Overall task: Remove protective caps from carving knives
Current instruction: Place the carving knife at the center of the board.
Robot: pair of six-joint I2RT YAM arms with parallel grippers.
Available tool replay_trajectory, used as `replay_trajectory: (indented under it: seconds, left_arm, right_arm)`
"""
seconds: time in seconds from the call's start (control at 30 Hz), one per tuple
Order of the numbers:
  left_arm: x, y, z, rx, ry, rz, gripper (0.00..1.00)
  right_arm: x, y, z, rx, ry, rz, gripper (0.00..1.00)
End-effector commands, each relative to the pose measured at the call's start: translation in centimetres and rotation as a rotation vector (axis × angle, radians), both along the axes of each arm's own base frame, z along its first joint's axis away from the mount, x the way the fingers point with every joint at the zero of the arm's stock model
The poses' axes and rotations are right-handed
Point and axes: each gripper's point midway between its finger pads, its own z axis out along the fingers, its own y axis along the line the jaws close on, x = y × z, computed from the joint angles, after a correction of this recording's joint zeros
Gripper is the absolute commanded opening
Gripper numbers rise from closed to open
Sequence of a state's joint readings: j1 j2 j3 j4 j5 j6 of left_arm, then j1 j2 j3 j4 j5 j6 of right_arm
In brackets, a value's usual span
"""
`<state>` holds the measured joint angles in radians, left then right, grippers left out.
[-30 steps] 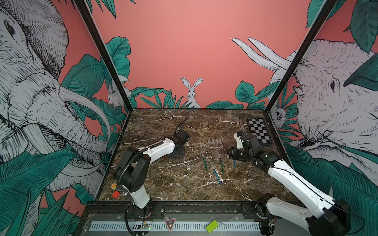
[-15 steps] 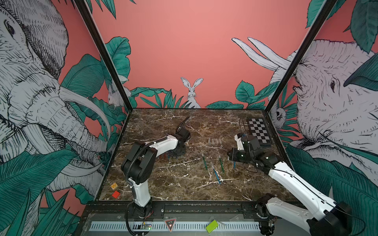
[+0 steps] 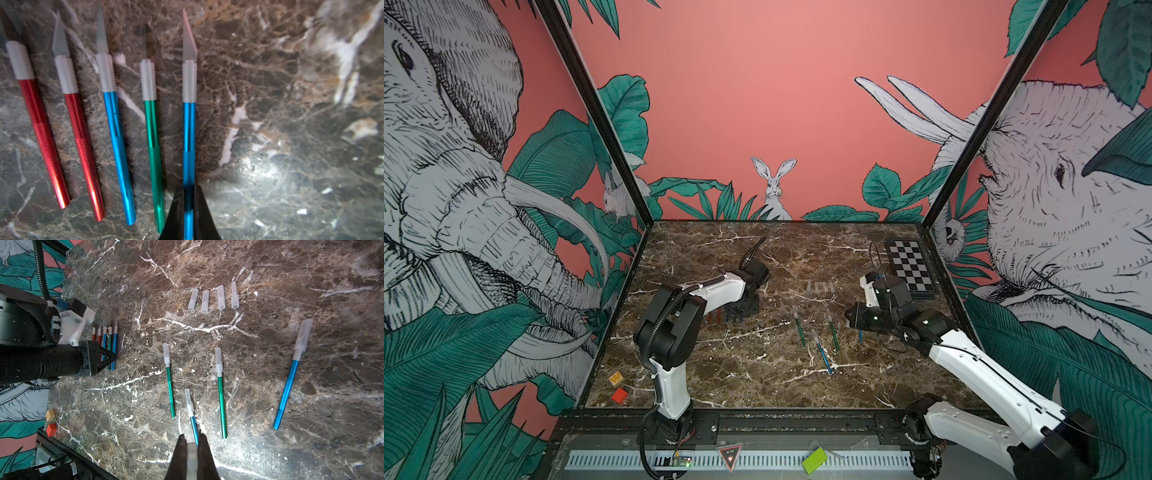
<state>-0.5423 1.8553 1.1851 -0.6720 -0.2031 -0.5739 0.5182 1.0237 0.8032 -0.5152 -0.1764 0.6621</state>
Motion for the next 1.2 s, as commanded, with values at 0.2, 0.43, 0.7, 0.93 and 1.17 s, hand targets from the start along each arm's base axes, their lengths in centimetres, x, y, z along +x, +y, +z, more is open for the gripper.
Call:
replay_trajectory:
  seconds: [0.2, 0.43, 0.7, 0.93, 1.17]
  left_arm:
    - [0.1, 0.5, 0.2, 0.012, 0.016, 0.042, 0.00]
    - [-0.2, 0.8, -0.2, 0.029, 0.046, 0.049, 0.00]
    - [-0.1, 0.8, 0.0, 0.034, 0.054, 0.048, 0.00]
    - [-0.3, 0.6, -0.4, 0.026, 0.071, 0.049, 0.05]
    - [-0.6, 0.7, -0.6, 0.027, 0.081, 0.049, 0.13]
  right_arm:
    - [-0.1, 0.3, 0.4, 0.014, -0.008, 0.005, 0.00]
    - [-0.2, 0.4, 0.6, 0.016, -0.006, 0.009, 0.00]
    - [-0.3, 0.5, 0.7, 0.016, -0.008, 0.011, 0.00]
    - [-0.5, 0.3, 1.1, 0.019, -0.016, 0.009, 0.00]
    - [-0.7, 0.4, 1.7, 0.028, -0.026, 0.010, 0.00]
